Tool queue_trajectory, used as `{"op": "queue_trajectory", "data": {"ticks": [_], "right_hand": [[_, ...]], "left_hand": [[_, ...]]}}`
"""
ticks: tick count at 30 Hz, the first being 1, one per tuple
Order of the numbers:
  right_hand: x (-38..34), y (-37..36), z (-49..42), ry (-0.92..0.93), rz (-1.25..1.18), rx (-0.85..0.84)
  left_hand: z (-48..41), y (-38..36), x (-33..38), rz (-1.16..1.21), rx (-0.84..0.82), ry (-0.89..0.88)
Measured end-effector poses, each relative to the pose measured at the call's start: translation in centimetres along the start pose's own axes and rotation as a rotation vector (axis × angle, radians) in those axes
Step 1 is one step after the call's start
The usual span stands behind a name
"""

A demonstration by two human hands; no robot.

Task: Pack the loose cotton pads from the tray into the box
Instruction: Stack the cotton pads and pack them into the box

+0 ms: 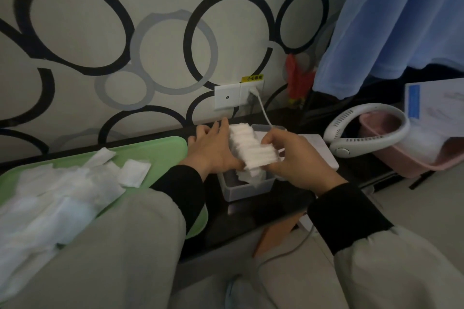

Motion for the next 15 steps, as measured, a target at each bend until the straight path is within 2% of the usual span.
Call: {"op": "queue_trajectory", "data": {"ticks": [3,7,12,15], "right_hand": [[0.0,-0.1,0.1,-0.010,0.056,-0.099],[-0.4,0.3,0.2,0.003,0.100,-0.105],[-1.2,-0.3,0.2,-0.015,0.420,-0.083],[-1.1,-1.0,-0.1,-0.024,0.369,-0.134]], "left_hand": [[-0.5,0.2,0.1,-0.030,-0.013,0.009],[-0.7,0.0,0.6,-0.073,0.006,0.069],[-0.8,-0.1,1.1,-0.064,0.017,0.115],[-0.9,-0.1,1.1,-0.045,0.019,0.133]]}}
Point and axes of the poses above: each hand's wrist, its own z-axis away from the middle knuckle, its own y-axis out of the back of the hand, x = y × z, the point moved 2 cm from there along -z, towards the middle knuckle, and after that the axes turned 1 degree about -x, right-handed, at the moved point
